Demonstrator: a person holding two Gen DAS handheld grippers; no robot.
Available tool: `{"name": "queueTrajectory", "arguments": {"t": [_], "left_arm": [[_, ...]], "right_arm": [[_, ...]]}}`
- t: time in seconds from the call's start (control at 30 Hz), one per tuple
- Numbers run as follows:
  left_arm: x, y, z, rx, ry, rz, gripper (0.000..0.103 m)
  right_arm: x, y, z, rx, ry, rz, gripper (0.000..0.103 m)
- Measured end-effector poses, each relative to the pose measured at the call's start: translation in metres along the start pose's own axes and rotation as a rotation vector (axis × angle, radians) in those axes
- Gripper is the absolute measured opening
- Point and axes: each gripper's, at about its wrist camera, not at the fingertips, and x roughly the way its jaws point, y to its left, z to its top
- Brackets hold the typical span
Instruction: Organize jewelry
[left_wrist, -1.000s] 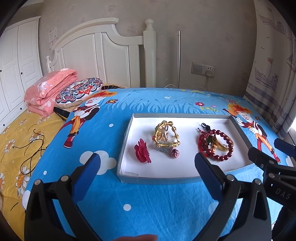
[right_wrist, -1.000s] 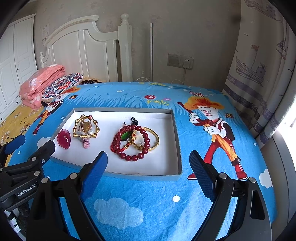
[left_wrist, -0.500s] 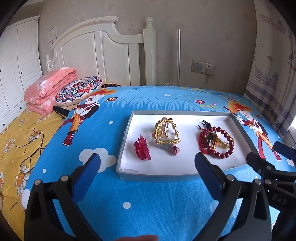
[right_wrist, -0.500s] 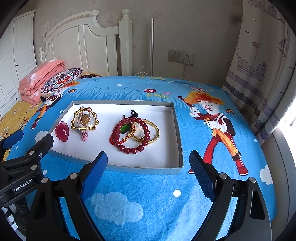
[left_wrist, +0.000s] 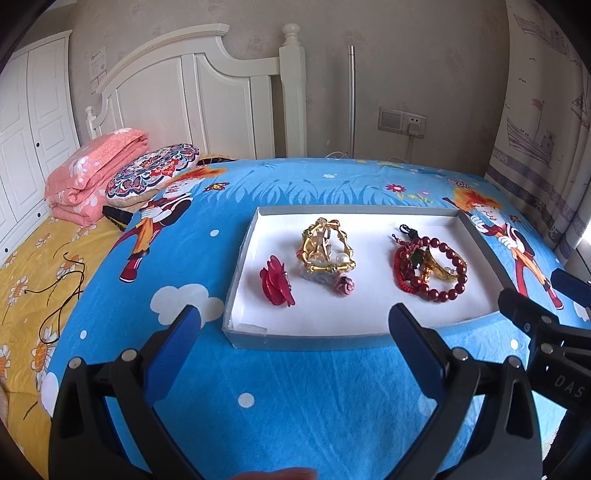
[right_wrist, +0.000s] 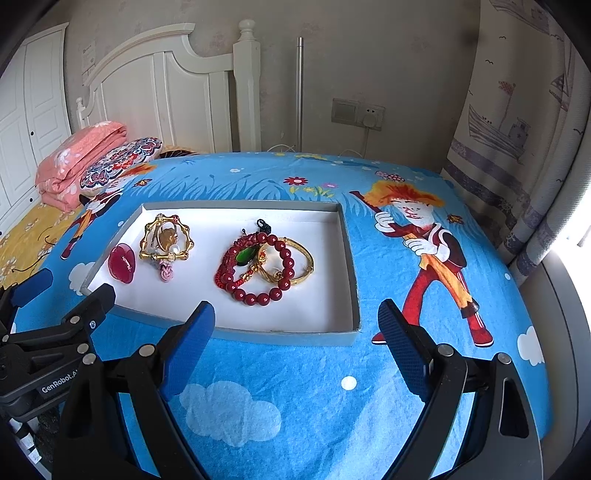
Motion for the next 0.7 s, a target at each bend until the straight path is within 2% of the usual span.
{"name": "queueTrajectory", "arguments": {"t": [0.1,0.7], "left_arm": [[0.0019,0.0007,0.0004,-0.006,0.023,-0.008,0.099],[0.0036,0.0016,-0.0019,-0.006,0.030,-0.005,0.099]], "right_arm": [[-0.0001,-0.0006,0.0000,0.001,-0.001,0.002,0.084],[0.0004,-0.0004,-0.0012,0.003,0.000,0.008,0.084]]}}
